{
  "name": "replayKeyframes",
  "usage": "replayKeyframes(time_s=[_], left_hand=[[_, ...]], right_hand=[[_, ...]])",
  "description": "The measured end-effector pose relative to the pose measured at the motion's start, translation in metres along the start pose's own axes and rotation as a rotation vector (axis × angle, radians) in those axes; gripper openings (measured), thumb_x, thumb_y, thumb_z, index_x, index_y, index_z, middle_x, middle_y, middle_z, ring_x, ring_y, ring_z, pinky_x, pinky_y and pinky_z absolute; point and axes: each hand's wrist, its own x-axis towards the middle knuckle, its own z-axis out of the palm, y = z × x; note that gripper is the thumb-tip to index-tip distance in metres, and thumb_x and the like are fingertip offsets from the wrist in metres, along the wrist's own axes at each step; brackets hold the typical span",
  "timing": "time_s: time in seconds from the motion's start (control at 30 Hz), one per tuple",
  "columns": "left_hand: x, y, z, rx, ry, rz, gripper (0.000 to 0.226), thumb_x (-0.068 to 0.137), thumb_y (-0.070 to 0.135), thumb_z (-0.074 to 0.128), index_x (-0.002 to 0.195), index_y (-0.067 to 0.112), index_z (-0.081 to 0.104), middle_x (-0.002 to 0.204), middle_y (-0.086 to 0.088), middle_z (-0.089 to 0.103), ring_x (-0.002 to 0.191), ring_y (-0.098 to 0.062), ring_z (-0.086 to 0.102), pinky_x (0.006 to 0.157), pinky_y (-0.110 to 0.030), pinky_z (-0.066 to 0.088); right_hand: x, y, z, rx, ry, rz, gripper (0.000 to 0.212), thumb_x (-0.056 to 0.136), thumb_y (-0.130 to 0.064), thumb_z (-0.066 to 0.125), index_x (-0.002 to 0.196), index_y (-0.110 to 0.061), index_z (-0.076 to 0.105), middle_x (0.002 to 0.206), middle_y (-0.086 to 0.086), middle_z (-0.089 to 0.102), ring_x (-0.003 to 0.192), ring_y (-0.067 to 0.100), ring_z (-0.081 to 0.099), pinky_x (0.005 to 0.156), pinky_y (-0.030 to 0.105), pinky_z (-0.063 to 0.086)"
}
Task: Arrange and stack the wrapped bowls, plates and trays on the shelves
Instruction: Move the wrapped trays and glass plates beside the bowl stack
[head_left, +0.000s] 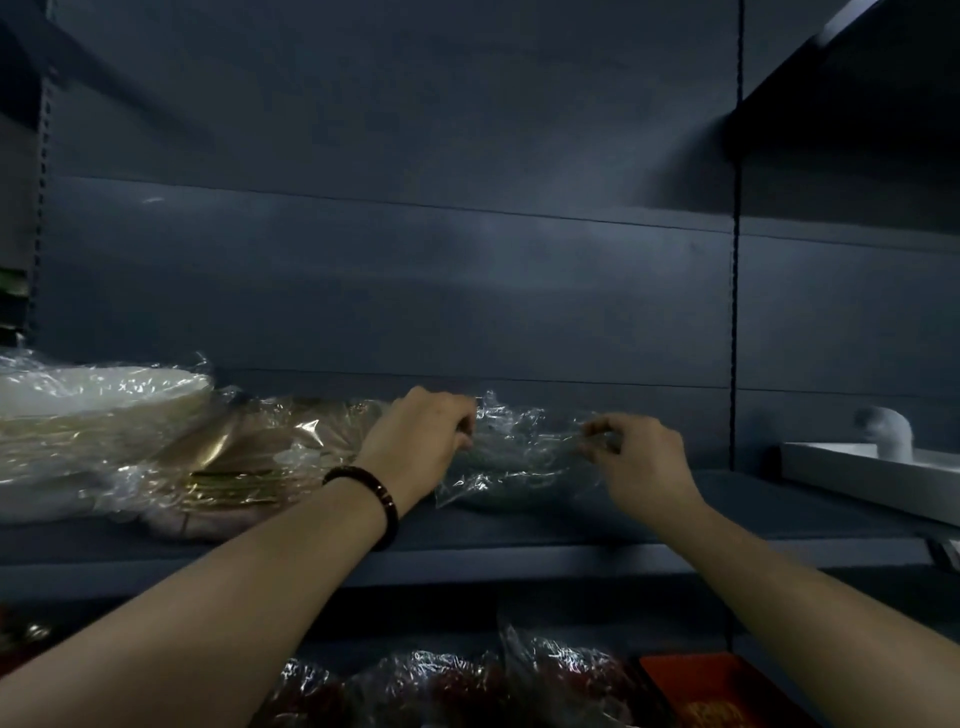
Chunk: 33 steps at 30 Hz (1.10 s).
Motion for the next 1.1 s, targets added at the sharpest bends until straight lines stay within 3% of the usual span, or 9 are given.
replayKeyframes(time_s=[0.07,0.13,0.37,0.53,0.67,0.77,0.9,1.0,1.1], left_hand=[[-0.003,-0.005,0.005,0.057,-0.085,0.011,0.002,0.096,0.031,0.077,0.094,0.029,0.077,0.097,0.009,0.077,0.079,-0.009,0.059,0.075,-0.027,0.047],[-0.004,-0.008,0.007,0.074,-0.135,0.032,0.005,0.097,0.033,0.075,0.099,0.031,0.079,0.1,0.01,0.077,0.086,-0.011,0.068,0.078,-0.029,0.052],[-0.006,-0.015,0.01,0.075,-0.301,0.033,0.031,0.103,0.011,0.06,0.117,0.032,0.078,0.12,-0.002,0.075,0.104,-0.023,0.072,0.096,-0.035,0.057],[-0.015,0.005,0.0,0.133,-0.34,-0.016,0.041,0.095,0.004,0.051,0.119,0.029,0.074,0.121,-0.01,0.072,0.11,-0.032,0.07,0.094,-0.039,0.055],[-0.045,0.027,0.004,0.13,-0.296,-0.057,0.055,0.091,0.003,0.051,0.143,0.019,0.055,0.13,-0.014,0.064,0.115,-0.038,0.066,0.094,-0.044,0.055],[-0.082,0.04,0.019,-0.03,-0.062,-0.026,0.067,0.092,0.0,0.055,0.156,0.015,0.041,0.144,-0.008,0.056,0.129,-0.03,0.054,0.107,-0.042,0.05],[-0.136,0.062,0.049,-0.11,0.25,0.074,0.045,0.089,0.009,0.066,0.133,0.009,0.061,0.133,-0.006,0.059,0.128,-0.028,0.051,0.112,-0.04,0.046],[-0.176,0.072,0.081,-0.132,0.196,0.105,0.022,0.087,0.014,0.07,0.109,0.018,0.07,0.122,-0.001,0.062,0.133,-0.029,0.05,0.116,-0.046,0.041],[-0.204,0.075,0.108,-0.102,0.129,0.158,0.017,0.083,0.014,0.074,0.099,0.02,0.074,0.121,-0.001,0.064,0.13,-0.028,0.052,0.111,-0.045,0.043]], right_hand=[[-0.004,0.009,0.009,-0.089,-0.065,-0.035,0.018,0.101,-0.024,0.071,0.115,-0.018,0.08,0.107,-0.001,0.08,0.105,0.02,0.072,0.094,0.022,0.049],[-0.007,0.015,0.015,-0.182,-0.078,-0.091,0.023,0.103,-0.027,0.067,0.12,-0.017,0.079,0.115,0.004,0.08,0.114,0.028,0.071,0.1,0.032,0.052],[-0.013,0.018,0.019,-0.294,-0.104,-0.13,0.031,0.107,-0.038,0.051,0.109,-0.018,0.075,0.108,0.01,0.076,0.105,0.037,0.068,0.093,0.043,0.052],[-0.006,0.031,0.022,-0.363,-0.25,-0.11,0.053,0.088,-0.052,0.029,0.122,-0.023,0.058,0.127,0.009,0.067,0.121,0.038,0.06,0.102,0.052,0.05],[-0.025,0.006,0.002,-0.294,-0.244,-0.081,0.038,0.104,-0.028,0.054,0.139,-0.015,0.06,0.147,0.013,0.061,0.137,0.039,0.053,0.114,0.046,0.044],[-0.05,0.001,-0.003,-0.142,-0.053,-0.093,0.039,0.101,-0.018,0.064,0.14,-0.012,0.065,0.14,0.007,0.067,0.133,0.028,0.059,0.11,0.033,0.041],[-0.101,0.016,0.001,0.107,0.161,-0.05,0.008,0.098,-0.018,0.069,0.105,-0.021,0.071,0.101,-0.007,0.073,0.091,0.012,0.067,0.084,0.035,0.053],[-0.155,0.044,0.013,0.246,0.236,0.112,0.013,0.096,-0.017,0.07,0.096,-0.029,0.071,0.091,-0.012,0.071,0.084,0.004,0.065,0.076,0.032,0.052],[-0.208,0.086,0.037,0.18,0.354,0.194,0.023,0.091,-0.005,0.072,0.092,-0.028,0.069,0.09,-0.01,0.068,0.085,0.018,0.064,0.078,0.035,0.05]])
